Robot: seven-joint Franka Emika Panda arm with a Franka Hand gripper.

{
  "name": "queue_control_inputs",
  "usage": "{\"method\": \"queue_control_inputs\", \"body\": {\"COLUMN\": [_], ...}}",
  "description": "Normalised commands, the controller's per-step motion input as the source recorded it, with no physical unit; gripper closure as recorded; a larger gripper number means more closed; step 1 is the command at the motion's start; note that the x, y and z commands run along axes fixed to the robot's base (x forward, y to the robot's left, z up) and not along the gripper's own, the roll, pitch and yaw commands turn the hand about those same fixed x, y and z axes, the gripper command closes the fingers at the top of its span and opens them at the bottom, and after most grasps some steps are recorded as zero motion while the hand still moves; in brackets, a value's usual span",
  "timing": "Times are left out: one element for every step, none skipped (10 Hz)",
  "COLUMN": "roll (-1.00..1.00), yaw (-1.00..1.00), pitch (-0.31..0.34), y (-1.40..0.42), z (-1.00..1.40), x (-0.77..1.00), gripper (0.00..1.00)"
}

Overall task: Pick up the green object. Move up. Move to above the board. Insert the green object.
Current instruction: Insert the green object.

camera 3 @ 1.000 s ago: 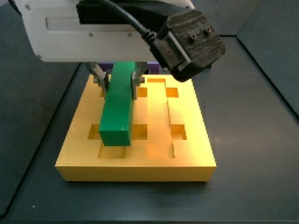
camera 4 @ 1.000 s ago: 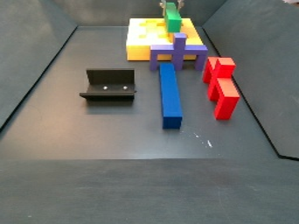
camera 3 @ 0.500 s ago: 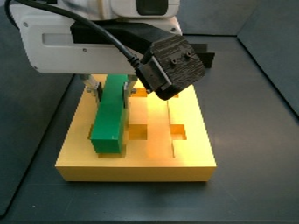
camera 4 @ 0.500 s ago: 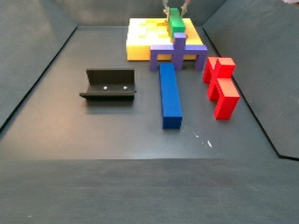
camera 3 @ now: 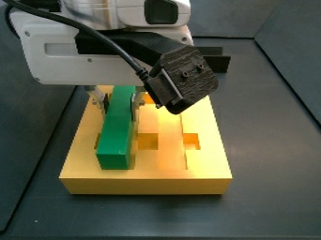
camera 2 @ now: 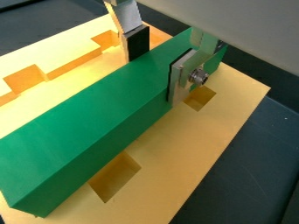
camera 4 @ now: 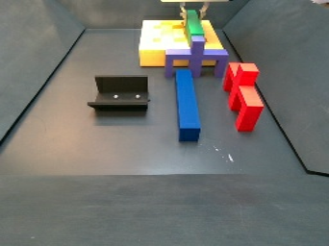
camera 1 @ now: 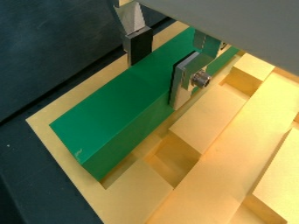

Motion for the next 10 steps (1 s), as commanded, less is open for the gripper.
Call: {"method": "queue_control_inputs", "body": {"roll": [-0.06, -0.04, 0.0, 0.0, 0.01, 0.01, 0.0, 0.0, 0.0, 0.0], "yaw": [0.04, 0.07, 0.1, 0.09, 0.08, 0.08, 0.06, 0.02, 0.01, 0.0], "pitch": [0.0, 0.0, 0.0, 0.0, 0.007, 0.0, 0.0, 0.0, -0.001, 0.0], "y": [-0.02, 0.0, 0.0, 0.0, 0.0, 0.0, 0.0, 0.0, 0.0, 0.0], "z": [-0.25, -0.28, -0.3, -0.28, -0.27, -0.28, -0.31, -0.32, -0.35, 0.0], "x": [0.0, 0.03, 0.13, 0.21, 0.21, 0.17, 0.14, 0.0, 0.0, 0.0], "gripper": [1.0, 1.0, 1.0, 1.0, 1.0, 1.0, 1.0, 1.0, 1.0, 1.0]}}
